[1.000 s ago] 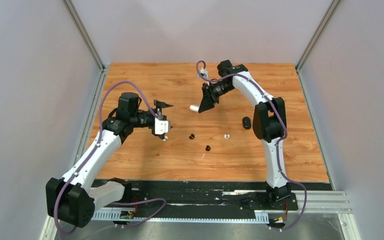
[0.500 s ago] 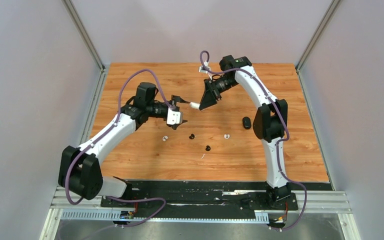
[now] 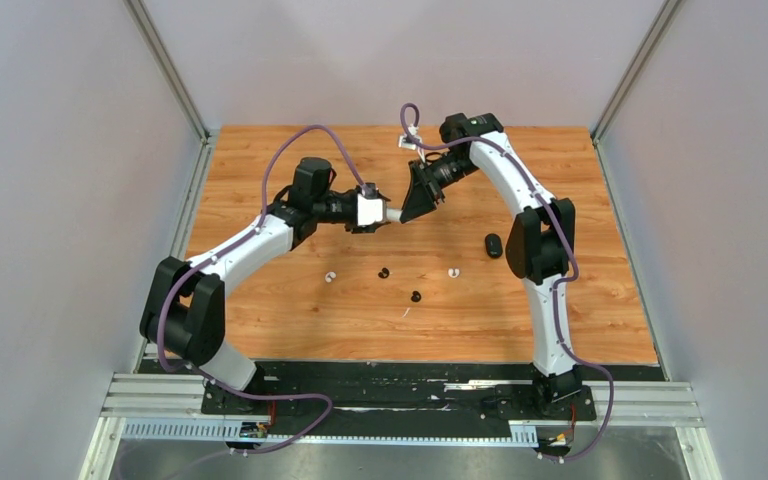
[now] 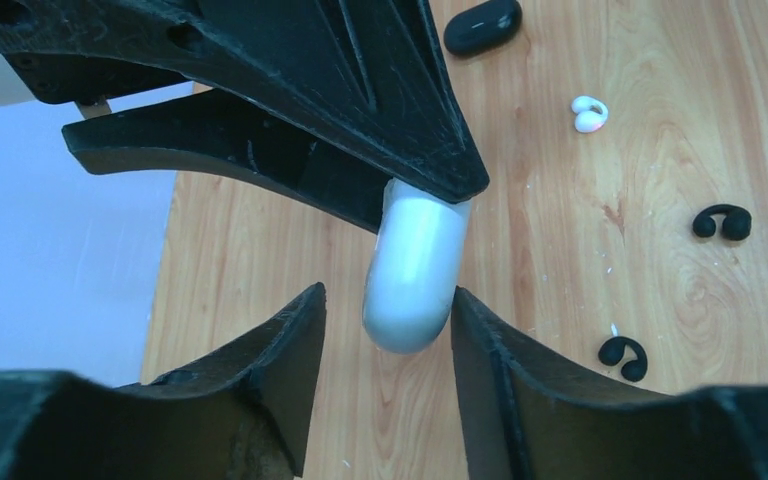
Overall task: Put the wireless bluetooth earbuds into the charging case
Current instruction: Pass from the right arm to the left
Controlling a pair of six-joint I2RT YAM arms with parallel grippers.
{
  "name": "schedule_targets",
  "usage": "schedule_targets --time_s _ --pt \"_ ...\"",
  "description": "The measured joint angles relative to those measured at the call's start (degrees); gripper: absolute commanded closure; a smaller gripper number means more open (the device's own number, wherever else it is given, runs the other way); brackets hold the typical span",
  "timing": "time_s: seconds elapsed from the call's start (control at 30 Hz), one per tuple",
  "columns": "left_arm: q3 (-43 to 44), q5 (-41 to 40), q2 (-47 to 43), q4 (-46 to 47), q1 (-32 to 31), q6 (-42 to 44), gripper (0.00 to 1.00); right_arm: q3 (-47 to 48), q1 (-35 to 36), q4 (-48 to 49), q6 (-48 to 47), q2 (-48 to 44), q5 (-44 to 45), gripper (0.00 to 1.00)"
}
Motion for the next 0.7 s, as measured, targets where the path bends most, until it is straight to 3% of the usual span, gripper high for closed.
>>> schedule_targets --time_s 0.17,0.3,0.37,0.43,0.5,0.7 --pt "0.02 0.13 0.00 0.96 -0.22 -0.31 0.61 0.00 -0.02 0.02 0.00 0.00 -0.22 0.71" --pt "0.02 0.02 0.07 1.11 -0.48 0.22 0.64 0.00 -0.50 -0.22 0.35 0.13 -1.25 0.70" --pt "0.22 0.04 0.07 0.87 -0.52 0.79 0.61 0.00 -0.76 -0.35 0.52 0.44 -1.97 0.70" --pt "0.33 0.07 0.07 0.26 -0.52 1.22 0.52 0.00 -1.01 -0.55 0.72 0.87 -2.75 0.70" --pt "0.33 0.28 0.07 -0.35 -0.55 2.03 0.51 0.00 -1.09 -0.90 1.09 1.36 -3.10 0.70" --pt "0.92 1.25 0.09 -2.05 -1.90 3.23 0.69 0.00 -1.14 -1.31 1.79 2.95 -3.37 0.70"
